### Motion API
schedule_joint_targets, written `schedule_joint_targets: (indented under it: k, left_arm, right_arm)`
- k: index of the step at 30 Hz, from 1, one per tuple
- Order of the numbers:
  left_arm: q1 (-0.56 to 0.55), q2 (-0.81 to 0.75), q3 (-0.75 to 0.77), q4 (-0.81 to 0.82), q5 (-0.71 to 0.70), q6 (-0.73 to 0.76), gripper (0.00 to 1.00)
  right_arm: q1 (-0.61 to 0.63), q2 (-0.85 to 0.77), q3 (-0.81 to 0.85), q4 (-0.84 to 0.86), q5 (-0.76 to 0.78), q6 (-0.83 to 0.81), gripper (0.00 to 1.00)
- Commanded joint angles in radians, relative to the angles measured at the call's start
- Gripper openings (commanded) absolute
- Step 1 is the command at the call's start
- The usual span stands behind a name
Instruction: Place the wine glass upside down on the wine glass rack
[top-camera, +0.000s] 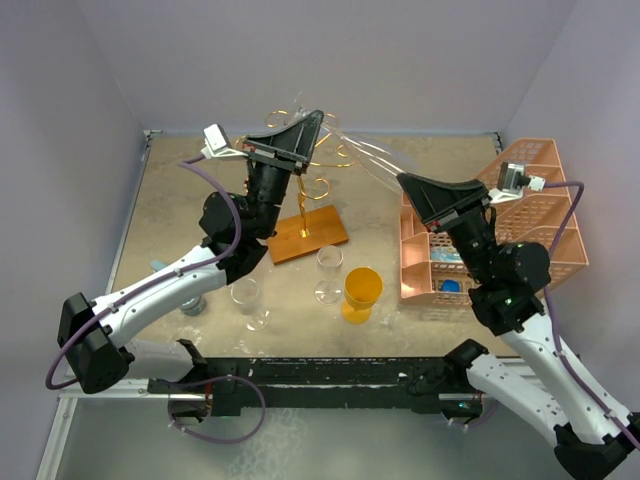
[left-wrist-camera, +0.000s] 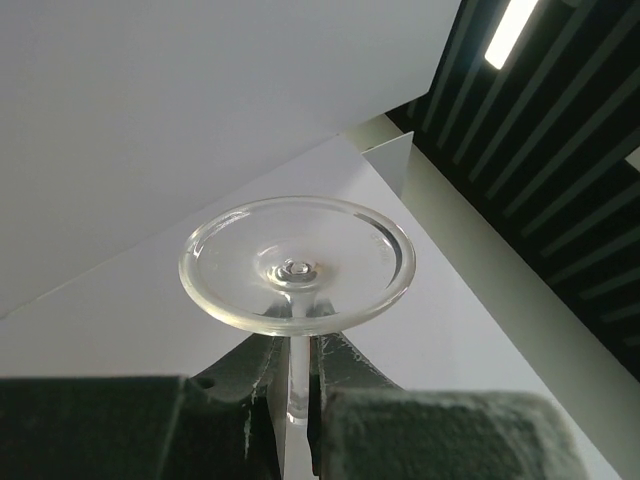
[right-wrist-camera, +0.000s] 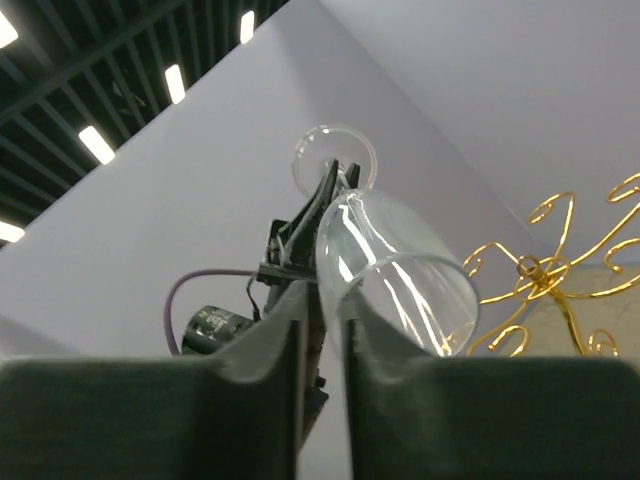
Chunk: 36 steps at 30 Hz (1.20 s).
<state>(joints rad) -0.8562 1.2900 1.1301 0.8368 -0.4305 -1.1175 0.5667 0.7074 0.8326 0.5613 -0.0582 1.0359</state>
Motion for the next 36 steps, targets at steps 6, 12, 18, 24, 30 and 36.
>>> schedule_joint_targets:
  k: [6,12,18,24,30,36]
  left_arm:
    - [0.005,-0.044,0.051,0.050,-0.013,0.180,0.00]
    - [0.005,-0.096,0.061,-0.071,0.005,0.328,0.00]
    - [0.005,-0.125,0.095,-0.176,0.066,0.428,0.00]
    - [0.006,-0.129,0.184,-0.362,0.197,0.514,0.00]
    - [0.005,-0.115,0.277,-0.536,0.346,0.612,0.00]
    - [0.006,-0.091,0.347,-0.618,0.455,0.679,0.00]
  right_arm:
    - [0.002,-0.005,0.044,-0.087,-0.111,-0.082,0.69]
    - [0.002,-0.091,0.012,-0.248,-0.063,-0.157,0.80]
    - [0.002,-0.088,0.120,-0.341,0.066,-0.255,0.84]
    - [0.002,0.031,0.241,-0.324,0.070,-0.404,0.84]
    - [0.002,0.234,0.381,-0.255,-0.182,-0.631,0.85]
    - [0.002,0.355,0.429,-0.175,-0.386,-0.736,0.81]
